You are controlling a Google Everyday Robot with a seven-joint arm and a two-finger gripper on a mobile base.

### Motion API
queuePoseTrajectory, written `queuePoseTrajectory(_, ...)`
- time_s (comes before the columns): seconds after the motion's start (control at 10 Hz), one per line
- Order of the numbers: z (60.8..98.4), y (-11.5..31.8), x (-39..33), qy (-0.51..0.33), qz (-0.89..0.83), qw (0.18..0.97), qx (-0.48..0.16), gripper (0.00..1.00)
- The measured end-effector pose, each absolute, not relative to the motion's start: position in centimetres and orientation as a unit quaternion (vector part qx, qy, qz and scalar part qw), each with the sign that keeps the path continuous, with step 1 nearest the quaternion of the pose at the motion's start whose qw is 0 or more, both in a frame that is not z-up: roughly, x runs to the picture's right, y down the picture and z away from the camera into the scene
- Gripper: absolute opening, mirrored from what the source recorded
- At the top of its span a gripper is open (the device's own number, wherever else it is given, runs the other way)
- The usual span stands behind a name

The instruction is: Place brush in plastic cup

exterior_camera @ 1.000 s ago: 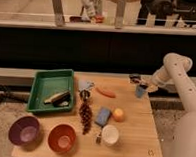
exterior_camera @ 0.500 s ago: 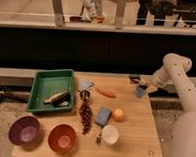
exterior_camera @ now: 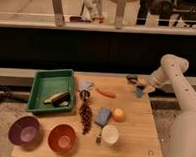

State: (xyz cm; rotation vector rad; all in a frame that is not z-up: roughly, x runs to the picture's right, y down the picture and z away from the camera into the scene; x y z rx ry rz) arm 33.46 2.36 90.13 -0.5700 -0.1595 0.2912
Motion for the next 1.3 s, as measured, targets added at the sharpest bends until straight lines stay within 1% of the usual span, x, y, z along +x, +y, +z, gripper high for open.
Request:
queuePoseTrajectory(0.8,90.5,1.7,32.5,-0.098,0.133,0.952,-0.256,0.04)
queuePoseTrajectory(1.1,89.4,1.3,34.1,-0.095,0.145,0.954,-0.245,0.04)
queuePoseTrajectory(1.3,89.3,1.2,34.3,-0.096,0.149,0.953,-0.244,0.04)
